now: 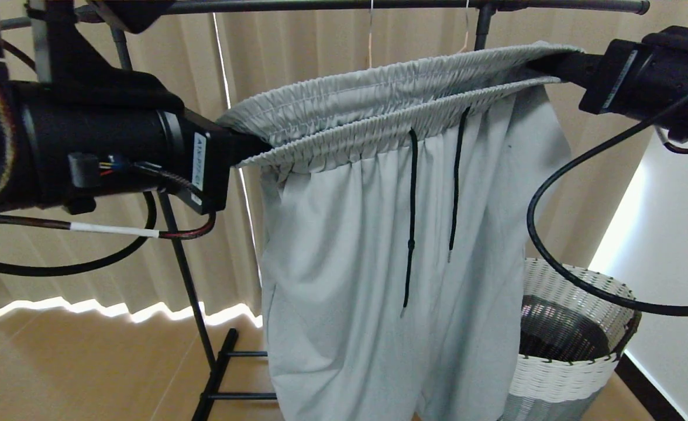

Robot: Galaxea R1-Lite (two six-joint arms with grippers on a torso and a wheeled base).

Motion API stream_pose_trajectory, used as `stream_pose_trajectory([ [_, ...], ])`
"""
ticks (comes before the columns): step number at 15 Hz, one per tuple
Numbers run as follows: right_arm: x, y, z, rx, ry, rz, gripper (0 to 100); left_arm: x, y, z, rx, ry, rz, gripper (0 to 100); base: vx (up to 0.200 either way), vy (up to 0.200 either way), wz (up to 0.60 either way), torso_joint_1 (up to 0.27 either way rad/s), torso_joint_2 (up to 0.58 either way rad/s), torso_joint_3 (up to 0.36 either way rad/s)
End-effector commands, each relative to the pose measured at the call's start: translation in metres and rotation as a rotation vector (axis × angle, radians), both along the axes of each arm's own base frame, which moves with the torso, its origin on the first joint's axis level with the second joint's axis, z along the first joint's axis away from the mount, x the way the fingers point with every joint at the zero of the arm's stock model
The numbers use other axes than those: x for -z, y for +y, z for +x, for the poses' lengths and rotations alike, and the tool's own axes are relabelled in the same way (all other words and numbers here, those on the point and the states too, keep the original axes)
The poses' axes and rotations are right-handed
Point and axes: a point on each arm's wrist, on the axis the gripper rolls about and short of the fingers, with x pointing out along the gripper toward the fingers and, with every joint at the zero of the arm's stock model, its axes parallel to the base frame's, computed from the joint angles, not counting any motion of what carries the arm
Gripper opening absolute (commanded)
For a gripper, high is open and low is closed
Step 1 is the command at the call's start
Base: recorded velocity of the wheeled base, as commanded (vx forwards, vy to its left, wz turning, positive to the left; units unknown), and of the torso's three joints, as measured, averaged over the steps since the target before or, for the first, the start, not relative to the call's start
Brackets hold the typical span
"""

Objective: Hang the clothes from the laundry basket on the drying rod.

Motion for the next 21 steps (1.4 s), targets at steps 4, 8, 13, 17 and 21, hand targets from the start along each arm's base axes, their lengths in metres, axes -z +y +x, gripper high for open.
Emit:
stream_pose_trajectory([
  [4, 0.011, 0.01, 0.023, -0.005, 0.033, -0.013, 0, 0.002, 0.001, -0.031, 0.158, -0.025, -0.042, 0, 0.0, 0.0, 0.0, 0.0, 0.0, 0.0],
  [8, 0.013, 0.013, 0.023, -0.014, 0.036, -0.016, 0, 0.008, -0.004, -0.029, 0.169, -0.059, -0.074, 0, 0.0, 0.0, 0.0, 0.0, 0.0, 0.0],
  [13, 0.014, 0.015, 0.021, -0.02, 0.04, -0.019, 0, 0.01, -0.004, -0.028, 0.161, -0.055, -0.069, 0, 0.0, 0.0, 0.0, 0.0, 0.0, 0.0],
  [17, 0.011, 0.011, 0.011, -0.012, 0.022, -0.036, 0, 0.003, 0.006, -0.019, 0.093, -0.094, -0.057, 0, 0.0, 0.0, 0.0, 0.0, 0.0, 0.0],
  [21, 0.002, 0.0, -0.017, -0.005, -0.022, -0.056, 0, -0.004, 0.005, 0.011, -0.039, -0.139, -0.002, 0, 0.0, 0.0, 0.0, 0.0, 0.0, 0.0],
])
